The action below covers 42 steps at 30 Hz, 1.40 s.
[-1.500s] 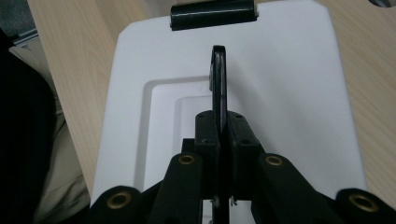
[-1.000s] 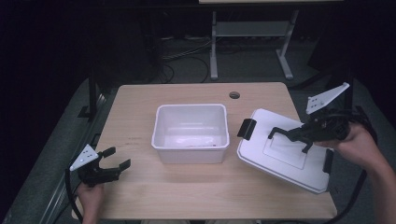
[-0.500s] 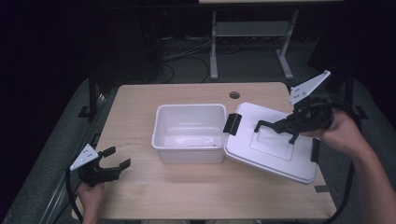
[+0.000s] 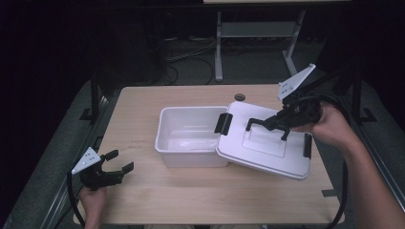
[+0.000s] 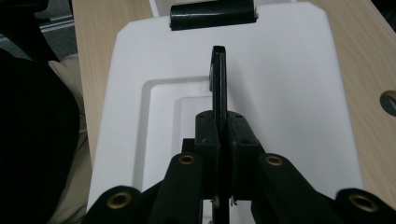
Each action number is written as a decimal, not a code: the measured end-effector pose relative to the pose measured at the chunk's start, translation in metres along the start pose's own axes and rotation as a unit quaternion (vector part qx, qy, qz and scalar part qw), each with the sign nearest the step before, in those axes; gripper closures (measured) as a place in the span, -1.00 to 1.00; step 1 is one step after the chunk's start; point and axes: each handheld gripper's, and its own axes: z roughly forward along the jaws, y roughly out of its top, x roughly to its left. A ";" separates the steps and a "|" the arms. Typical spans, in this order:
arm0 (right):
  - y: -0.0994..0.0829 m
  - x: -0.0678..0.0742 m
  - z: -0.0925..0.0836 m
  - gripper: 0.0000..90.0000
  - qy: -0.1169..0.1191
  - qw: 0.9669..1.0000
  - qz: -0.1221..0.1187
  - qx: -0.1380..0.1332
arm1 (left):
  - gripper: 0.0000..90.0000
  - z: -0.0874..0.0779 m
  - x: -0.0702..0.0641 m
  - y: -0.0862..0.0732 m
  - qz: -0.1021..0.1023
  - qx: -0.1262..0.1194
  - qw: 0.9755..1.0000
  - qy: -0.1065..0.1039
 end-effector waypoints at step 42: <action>0.069 -0.018 0.040 0.87 0.041 0.998 -0.053 0.002 | -0.69 0.001 0.001 0.001 0.007 0.005 1.000 -0.001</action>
